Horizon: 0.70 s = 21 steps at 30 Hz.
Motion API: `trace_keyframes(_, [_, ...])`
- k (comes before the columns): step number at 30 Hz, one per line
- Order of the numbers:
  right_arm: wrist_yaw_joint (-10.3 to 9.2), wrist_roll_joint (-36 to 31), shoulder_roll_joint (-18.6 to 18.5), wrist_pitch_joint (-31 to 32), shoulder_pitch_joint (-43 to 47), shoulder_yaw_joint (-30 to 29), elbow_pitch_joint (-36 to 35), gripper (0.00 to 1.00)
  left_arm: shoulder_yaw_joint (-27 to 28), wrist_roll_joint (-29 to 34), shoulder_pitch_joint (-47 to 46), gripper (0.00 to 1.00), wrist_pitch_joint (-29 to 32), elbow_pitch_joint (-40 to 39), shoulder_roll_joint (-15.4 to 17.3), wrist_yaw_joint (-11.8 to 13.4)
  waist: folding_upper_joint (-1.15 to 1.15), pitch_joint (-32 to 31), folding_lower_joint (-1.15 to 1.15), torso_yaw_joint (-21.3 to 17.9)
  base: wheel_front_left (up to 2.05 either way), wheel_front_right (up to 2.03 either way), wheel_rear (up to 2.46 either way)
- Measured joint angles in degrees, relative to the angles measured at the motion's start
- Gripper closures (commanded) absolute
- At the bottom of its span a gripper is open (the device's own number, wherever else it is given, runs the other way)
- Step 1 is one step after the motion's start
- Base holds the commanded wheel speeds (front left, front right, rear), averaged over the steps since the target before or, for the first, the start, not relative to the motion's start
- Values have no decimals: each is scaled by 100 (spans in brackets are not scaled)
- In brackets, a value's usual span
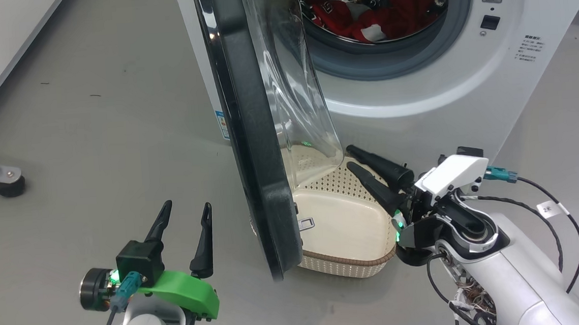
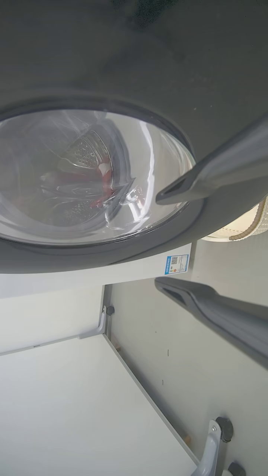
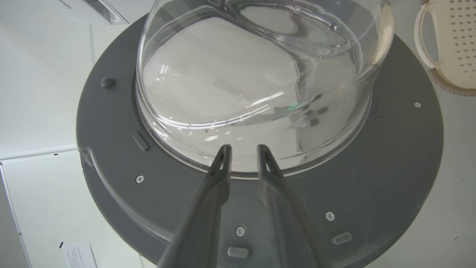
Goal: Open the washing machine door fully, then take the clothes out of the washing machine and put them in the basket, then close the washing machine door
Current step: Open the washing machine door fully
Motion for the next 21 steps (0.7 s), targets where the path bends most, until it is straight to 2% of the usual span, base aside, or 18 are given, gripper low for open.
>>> trace_keyframes(5, [0, -411, -129, -511, 177, -236, -152, 0, 16, -4, 6, 0, 0, -4, 4, 5, 0, -23, 0, -43, 0, 0, 0])
trace_keyframes(11, [0, -1203, -416, -1281, 488, -402, -363, 0, 48, -37, 51, 0, 0, -7, 23, 42, 0, -54, 0, -84, 0, 0, 0])
trace_keyframes(21, [1, -3356, -1081, -2843, 664, -145, -626, 0, 67, -38, 120, 0, 0, -21, 58, 48, 0, -76, 0, -146, 0, 0, 0])
